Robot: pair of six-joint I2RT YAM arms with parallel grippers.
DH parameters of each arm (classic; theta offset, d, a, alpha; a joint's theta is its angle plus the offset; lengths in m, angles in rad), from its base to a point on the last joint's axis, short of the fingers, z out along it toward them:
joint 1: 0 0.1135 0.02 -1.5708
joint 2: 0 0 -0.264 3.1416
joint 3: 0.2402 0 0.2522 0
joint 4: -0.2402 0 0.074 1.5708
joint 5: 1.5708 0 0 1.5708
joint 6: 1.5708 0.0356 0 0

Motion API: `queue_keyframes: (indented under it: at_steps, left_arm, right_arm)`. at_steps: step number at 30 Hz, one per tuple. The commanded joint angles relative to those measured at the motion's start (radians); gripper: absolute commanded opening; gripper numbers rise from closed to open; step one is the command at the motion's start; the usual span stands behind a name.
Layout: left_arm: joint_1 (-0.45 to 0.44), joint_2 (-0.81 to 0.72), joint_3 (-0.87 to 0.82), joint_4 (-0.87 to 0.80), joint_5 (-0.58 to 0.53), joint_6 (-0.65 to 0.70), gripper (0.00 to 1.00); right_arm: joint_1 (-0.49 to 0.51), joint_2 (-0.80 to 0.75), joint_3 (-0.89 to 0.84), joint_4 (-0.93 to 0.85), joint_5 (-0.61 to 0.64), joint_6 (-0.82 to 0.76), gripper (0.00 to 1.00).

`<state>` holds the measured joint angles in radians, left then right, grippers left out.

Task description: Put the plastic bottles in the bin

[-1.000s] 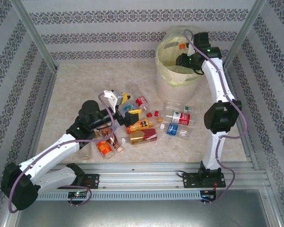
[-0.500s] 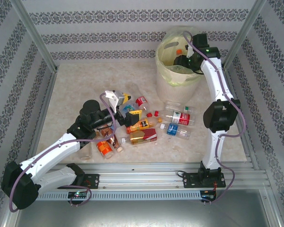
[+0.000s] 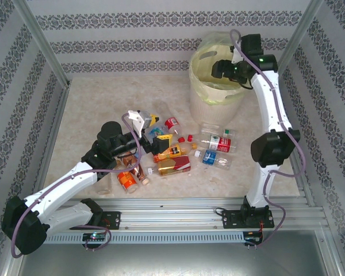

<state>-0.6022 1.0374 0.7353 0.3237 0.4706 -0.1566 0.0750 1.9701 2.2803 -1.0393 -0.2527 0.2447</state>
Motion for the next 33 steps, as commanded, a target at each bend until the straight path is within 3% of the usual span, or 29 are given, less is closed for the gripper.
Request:
queue_keyframes:
  at_steps: [1,14,21,27,33]
  left_arm:
    - [-0.007,-0.003,0.014,-0.009,0.011,0.025,1.00]
    - [-0.008,0.000,0.062,-0.113,0.005,0.055,1.00]
    - [-0.013,0.030,0.126,-0.232,-0.054,0.074,1.00]
    - [-0.050,0.079,0.215,-0.405,-0.159,0.044,1.00]
    - [-0.051,0.085,0.307,-0.683,-0.313,-0.146,1.00]
  right_arm:
    - [0.014,-0.126,-0.041,0.028,-0.022,0.014,0.81]
    - [0.085,-0.557,-0.508,0.266,-0.045,0.029,0.85]
    - [0.181,-0.773,-0.783,0.382,-0.120,0.016,0.88]
    - [0.259,-0.955,-1.015,0.436,-0.156,0.038,0.89]
    - [0.276,-1.079,-1.205,0.452,-0.187,0.077,0.90]
